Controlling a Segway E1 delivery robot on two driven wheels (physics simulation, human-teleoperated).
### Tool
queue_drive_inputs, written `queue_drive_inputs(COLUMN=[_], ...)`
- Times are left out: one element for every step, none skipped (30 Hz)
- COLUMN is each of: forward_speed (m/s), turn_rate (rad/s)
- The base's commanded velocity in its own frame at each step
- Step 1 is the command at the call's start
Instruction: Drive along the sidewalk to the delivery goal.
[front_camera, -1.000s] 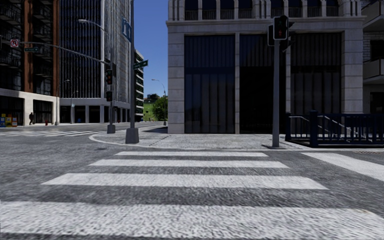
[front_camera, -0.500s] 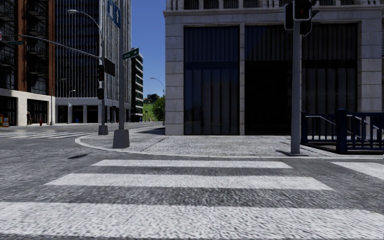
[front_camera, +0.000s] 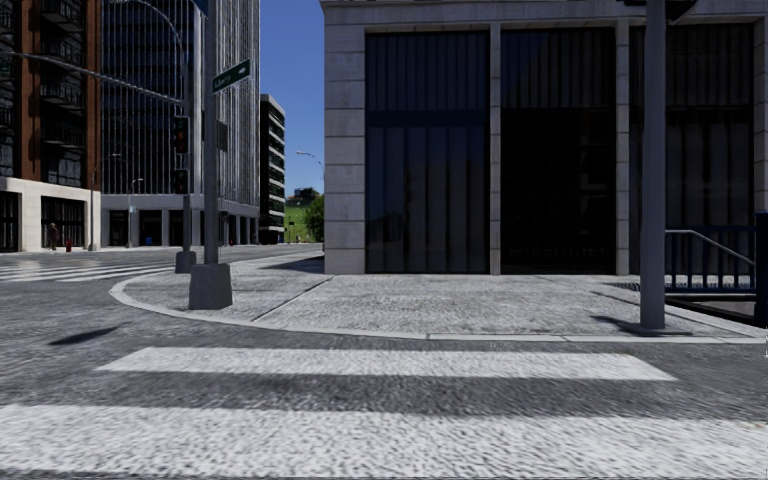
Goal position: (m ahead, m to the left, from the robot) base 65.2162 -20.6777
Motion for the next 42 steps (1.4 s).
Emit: queue_drive_inputs(forward_speed=[2.0, 2.0, 2.0, 2.0, 2.0, 2.0, 2.0, 2.0, 2.0, 2.0, 2.0, 2.0, 2.0, 2.0, 2.0, 2.0, 2.0, 2.0, 2.0, 2.0, 2.0, 2.0, 2.0, 2.0, 2.0, 2.0, 2.0, 2.0, 2.0, 2.0, 2.0, 2.0, 2.0, 1.99, 1.95, 1.95, 1.92, 1.9, 1.88, 1.87, 1.86, 1.85], turn_rate=[0.0, 0.0, 0.0, 0.0, 0.0, 0.0, 0.0, 0.0, 0.0, 0.0, 0.0, 0.0, 0.0, 0.0, 0.0, 0.0, 0.0, 0.0, 0.0, 0.0, 0.0, 0.0, 0.0, 0.0, 0.0, 0.0, 0.0, 0.0, 0.0, 0.0, 0.03, 0.05, 0.08, 0.17, 0.24, 0.24, 0.26, 0.27, 0.27, 0.27, 0.27, 0.28])
